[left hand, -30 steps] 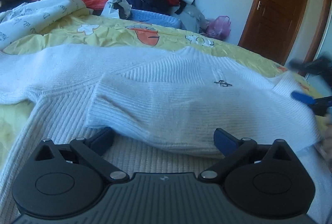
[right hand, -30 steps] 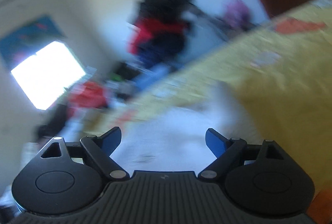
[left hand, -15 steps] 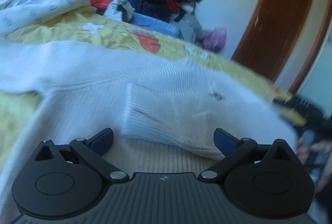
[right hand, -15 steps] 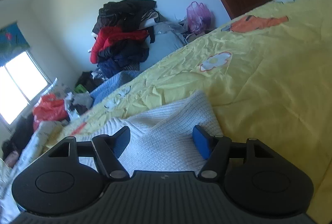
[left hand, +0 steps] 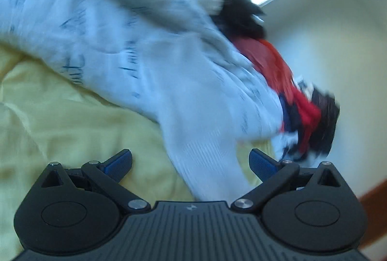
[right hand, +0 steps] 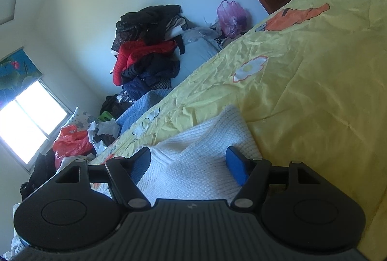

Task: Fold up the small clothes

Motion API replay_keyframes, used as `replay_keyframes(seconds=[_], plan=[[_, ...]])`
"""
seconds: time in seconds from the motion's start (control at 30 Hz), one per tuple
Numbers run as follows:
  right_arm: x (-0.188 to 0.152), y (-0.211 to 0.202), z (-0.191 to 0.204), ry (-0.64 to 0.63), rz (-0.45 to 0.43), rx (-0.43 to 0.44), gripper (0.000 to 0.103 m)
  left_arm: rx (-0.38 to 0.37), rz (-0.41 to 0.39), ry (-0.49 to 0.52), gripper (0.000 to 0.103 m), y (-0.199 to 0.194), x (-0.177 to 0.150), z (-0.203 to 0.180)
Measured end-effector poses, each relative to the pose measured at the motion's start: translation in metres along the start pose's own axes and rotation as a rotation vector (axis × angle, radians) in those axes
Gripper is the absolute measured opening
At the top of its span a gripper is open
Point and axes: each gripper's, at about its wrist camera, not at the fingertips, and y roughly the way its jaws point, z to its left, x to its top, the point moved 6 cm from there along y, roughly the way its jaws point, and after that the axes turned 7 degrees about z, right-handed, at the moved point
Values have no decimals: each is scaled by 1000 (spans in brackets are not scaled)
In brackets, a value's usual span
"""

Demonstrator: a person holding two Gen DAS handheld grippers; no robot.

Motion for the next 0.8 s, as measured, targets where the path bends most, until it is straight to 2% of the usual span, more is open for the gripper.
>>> replay_keyframes(seconds=[0.07, 0.23, 0.3, 0.37, 0.43, 0.47, 0.53, 0.63, 0.8], plan=[[0, 0, 0, -2, 0, -1, 72, -30, 11, -27, 103, 8, 15, 6], [1, 2, 0, 1, 0, 9, 74, -65, 19, 26, 103, 23, 32, -2], [1, 2, -1, 6, 0, 14, 74, -58, 25, 42, 99, 31, 36, -5], [1, 2, -1, 8, -1, 17, 75, -68, 54, 47, 85, 38, 37, -4], [1, 2, -1, 10, -1, 19, 75, -72, 76, 50, 58, 45, 35, -2], [2, 2, -1, 10, -1, 19, 75, -62, 81, 53, 53, 48, 34, 0], [1, 2, -1, 10, -1, 20, 75, -41, 76, 58, 35, 51, 34, 5], [1, 2, -1, 10, -1, 19, 75, -39, 66, 52, 25, 51, 34, 11], [2, 2, -2, 12, -2, 22, 75, 10, 38, 115, 12, 40, 29, 5]])
